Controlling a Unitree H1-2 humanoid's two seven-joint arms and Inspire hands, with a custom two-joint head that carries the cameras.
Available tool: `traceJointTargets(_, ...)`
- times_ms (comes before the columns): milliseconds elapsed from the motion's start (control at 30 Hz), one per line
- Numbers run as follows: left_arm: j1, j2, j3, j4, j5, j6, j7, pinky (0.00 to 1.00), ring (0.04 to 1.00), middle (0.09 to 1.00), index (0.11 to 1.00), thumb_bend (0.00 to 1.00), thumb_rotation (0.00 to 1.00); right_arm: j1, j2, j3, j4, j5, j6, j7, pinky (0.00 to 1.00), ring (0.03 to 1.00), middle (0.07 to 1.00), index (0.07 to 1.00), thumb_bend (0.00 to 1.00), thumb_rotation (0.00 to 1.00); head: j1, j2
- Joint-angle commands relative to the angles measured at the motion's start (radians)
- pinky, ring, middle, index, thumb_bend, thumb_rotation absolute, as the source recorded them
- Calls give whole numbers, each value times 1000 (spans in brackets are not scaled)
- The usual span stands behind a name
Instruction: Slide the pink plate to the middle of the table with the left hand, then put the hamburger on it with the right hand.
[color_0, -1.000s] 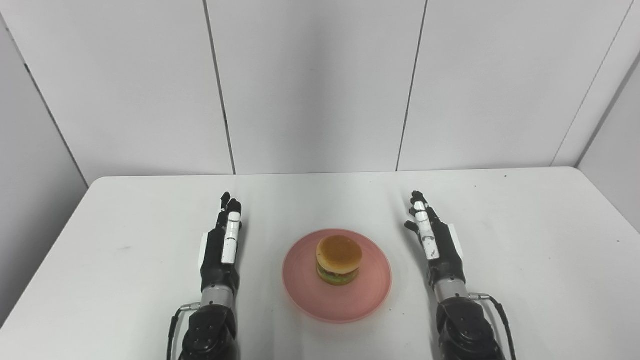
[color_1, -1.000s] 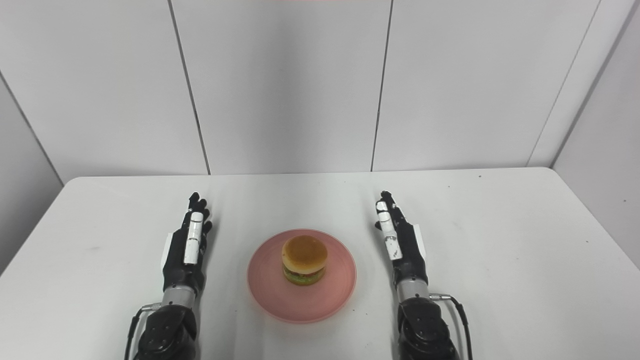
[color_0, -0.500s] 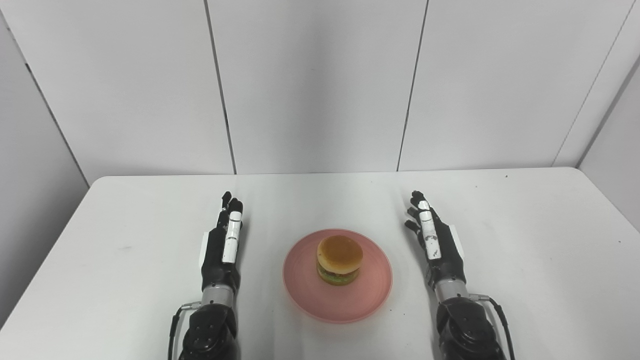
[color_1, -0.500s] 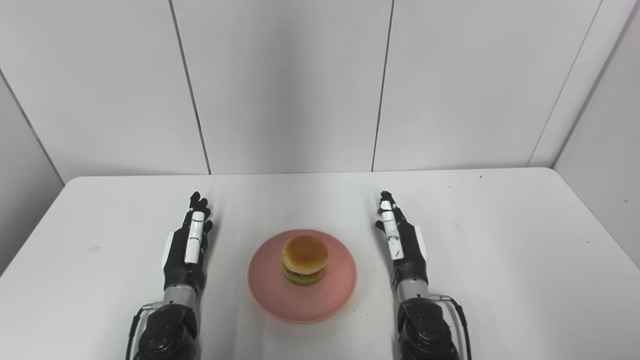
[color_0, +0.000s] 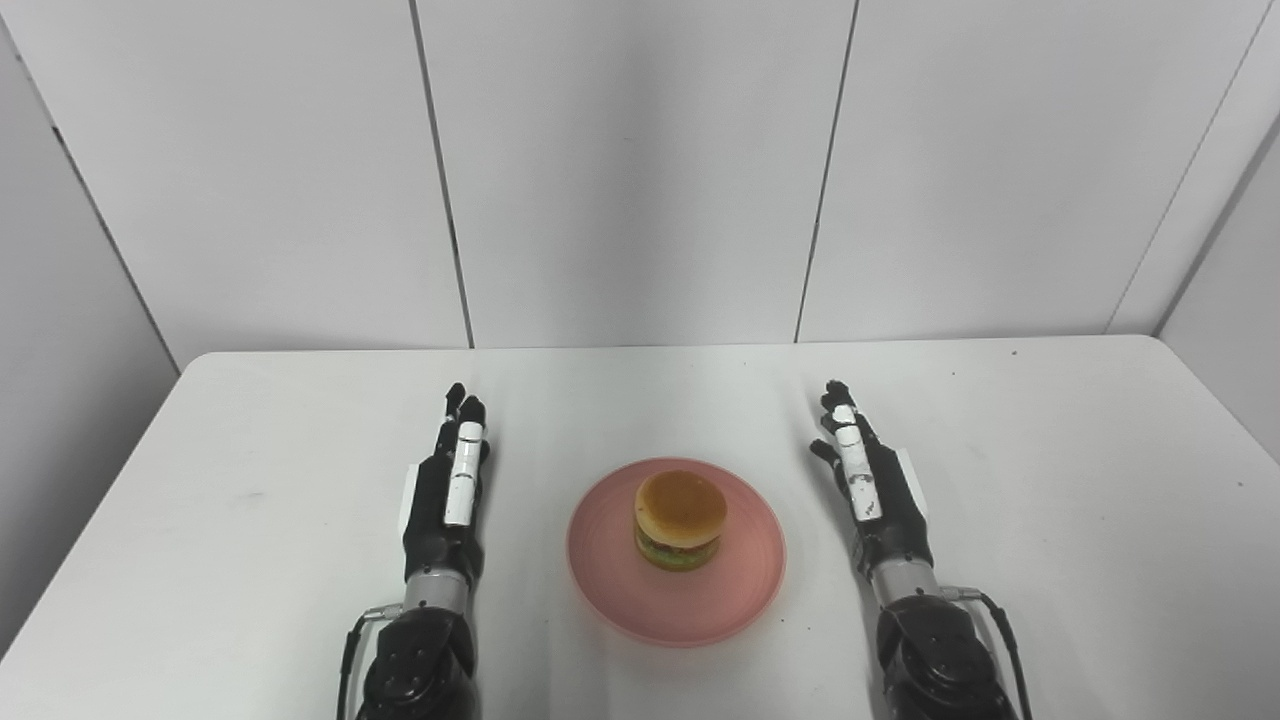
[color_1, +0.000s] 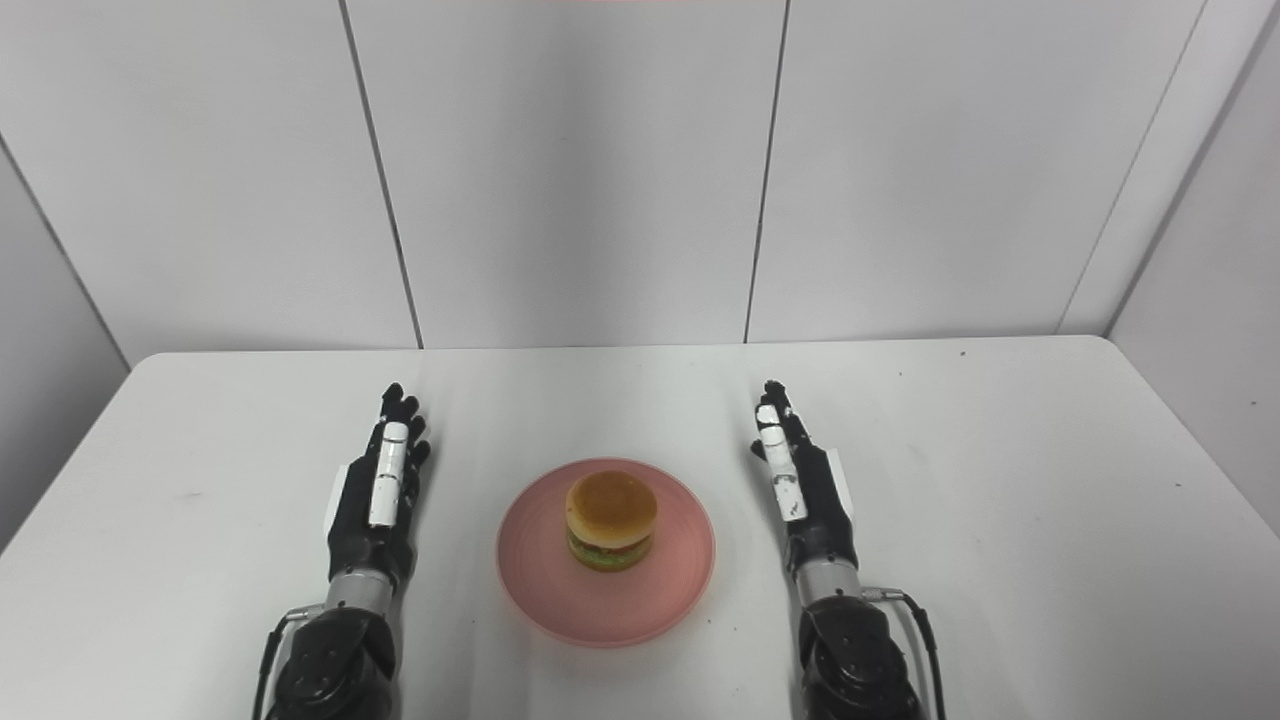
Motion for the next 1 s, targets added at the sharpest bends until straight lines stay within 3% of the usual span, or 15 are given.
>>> traceJointTargets(0, 5, -8, -4, -2, -9, 34, -3, 1000, 1000, 1000, 1000, 786, 878, -7, 2, 10, -10, 4, -27, 23, 989, 970, 954, 946, 900, 1000, -1, 3)
traceJointTargets(267, 9, -3, -6, 5, -11, 29, -11, 1000, 1000, 1000, 1000, 787, 874, -1, 12, -6, 14, 80, -98, 74, 1000, 996, 973, 967, 942, 1000, -1, 1)
traceJointTargets(433, 12, 1, -2, 7, -17, 30, -20, 1000, 1000, 1000, 1000, 788, 870, 2, 24, -32, 16, 158, -82, 108, 1000, 986, 961, 955, 955, 1000, -3, 5)
traceJointTargets(600, 15, 0, -1, -2, -19, 42, -23, 1000, 1000, 1000, 1000, 786, 874, 7, 26, -41, 23, 174, -101, 118, 1000, 975, 955, 954, 934, 1000, -7, 8)
traceJointTargets(800, 14, -1, -3, -2, -26, 47, -23, 1000, 1000, 1000, 1000, 782, 872, 6, 43, -66, 51, 196, -188, 117, 976, 936, 930, 930, 921, 1000, -9, 8)
traceJointTargets(967, 14, 0, -3, -1, -30, 44, -25, 1000, 1000, 1000, 1000, 791, 869, 6, 41, -66, 50, 192, -196, 116, 989, 938, 934, 927, 913, 1000, -9, 9)
